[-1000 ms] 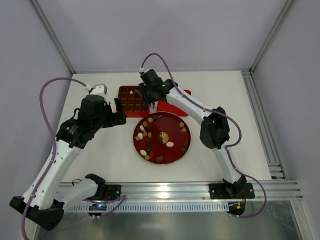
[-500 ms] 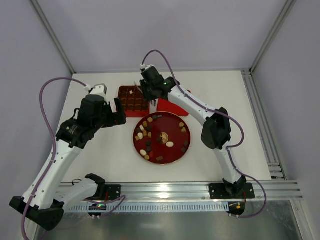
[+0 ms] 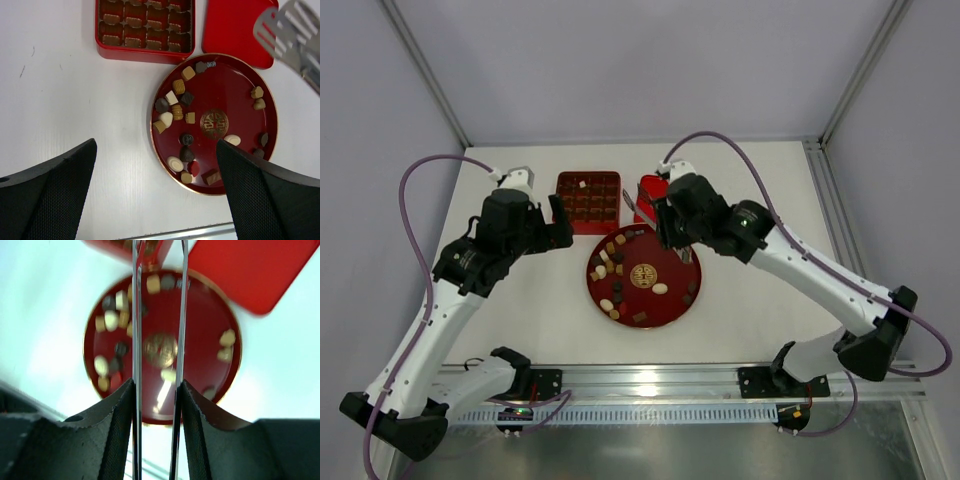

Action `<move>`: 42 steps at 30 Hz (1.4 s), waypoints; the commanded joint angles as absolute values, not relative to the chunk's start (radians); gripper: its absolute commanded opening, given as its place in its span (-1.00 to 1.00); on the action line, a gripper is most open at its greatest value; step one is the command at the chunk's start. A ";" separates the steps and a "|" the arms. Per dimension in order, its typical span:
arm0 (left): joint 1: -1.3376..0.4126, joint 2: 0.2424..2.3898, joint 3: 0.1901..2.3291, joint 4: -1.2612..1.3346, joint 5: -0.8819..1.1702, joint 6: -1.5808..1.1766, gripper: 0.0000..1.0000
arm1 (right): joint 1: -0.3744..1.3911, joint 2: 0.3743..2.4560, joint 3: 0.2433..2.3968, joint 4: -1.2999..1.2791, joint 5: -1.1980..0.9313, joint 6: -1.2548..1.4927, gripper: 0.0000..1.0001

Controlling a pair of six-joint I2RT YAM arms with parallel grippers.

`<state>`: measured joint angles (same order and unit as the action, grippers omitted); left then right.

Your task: Pack the chocolate

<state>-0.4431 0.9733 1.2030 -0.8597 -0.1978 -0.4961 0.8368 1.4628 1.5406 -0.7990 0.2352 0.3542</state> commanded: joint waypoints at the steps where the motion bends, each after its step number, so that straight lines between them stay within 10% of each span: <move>1: -0.442 0.973 1.195 -0.807 -0.189 -0.512 0.99 | 0.926 1.364 1.398 -0.899 0.262 0.423 -0.14; 42: -0.442 0.979 1.170 -0.802 -0.193 -0.514 0.99 | 1.031 1.287 1.111 -1.015 0.164 0.413 -0.22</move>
